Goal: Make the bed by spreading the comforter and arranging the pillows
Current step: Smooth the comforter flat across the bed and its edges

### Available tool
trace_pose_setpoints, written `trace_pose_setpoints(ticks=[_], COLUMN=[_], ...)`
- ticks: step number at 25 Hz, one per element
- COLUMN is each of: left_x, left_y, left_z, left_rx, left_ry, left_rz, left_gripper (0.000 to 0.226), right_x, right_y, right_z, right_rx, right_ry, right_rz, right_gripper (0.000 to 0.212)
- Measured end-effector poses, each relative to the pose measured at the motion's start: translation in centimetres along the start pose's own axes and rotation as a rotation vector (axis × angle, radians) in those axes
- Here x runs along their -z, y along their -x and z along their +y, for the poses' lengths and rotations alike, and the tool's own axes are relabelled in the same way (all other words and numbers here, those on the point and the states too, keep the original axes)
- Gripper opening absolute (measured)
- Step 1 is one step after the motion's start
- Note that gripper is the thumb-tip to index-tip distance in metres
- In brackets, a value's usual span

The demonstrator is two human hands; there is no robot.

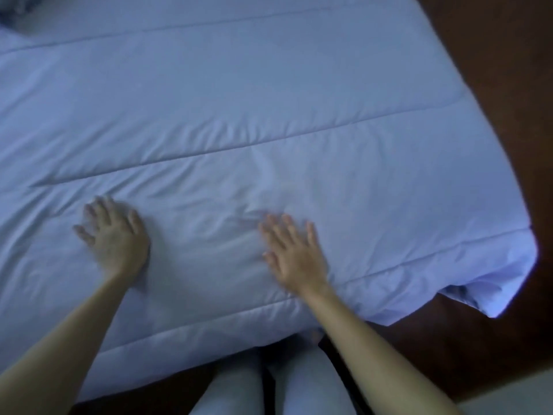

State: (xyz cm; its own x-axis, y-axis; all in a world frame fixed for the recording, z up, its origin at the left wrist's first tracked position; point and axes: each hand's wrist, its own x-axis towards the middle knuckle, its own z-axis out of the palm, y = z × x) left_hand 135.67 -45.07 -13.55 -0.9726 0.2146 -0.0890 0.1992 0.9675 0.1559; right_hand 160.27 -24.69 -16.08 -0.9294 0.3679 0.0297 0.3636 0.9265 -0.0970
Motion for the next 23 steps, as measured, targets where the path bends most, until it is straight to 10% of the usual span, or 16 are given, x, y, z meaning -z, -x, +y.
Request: trace_pose_setpoints(ticks=[7, 16, 21, 23], left_x=[-4.4, -8.7, -9.3, -9.4], left_y=[10.5, 15.0, 14.9, 15.0], left_z=[24.9, 37.1, 37.9, 37.8], left_rx=[-0.992, -0.123, 0.187, 0.164], left_ry=[-0.067, 0.056, 0.126, 0.114], left_rz=[-0.067, -0.012, 0.045, 0.060], left_gripper=[0.065, 0.075, 0.073, 0.074], right_x=[3.1, 7.5, 6.2, 5.0], right_y=[4.9, -1.6, -16.1, -18.4], right_z=[26.6, 43.0, 29.2, 27.0], right_rx=[-0.603, -1.038, 0.211, 0.422], right_ry=[0.015, -0.319, -0.199, -0.085], right_rz=[-0.038, 0.065, -0.232, -0.354], right_gripper=[0.057, 0.061, 0.056, 0.054])
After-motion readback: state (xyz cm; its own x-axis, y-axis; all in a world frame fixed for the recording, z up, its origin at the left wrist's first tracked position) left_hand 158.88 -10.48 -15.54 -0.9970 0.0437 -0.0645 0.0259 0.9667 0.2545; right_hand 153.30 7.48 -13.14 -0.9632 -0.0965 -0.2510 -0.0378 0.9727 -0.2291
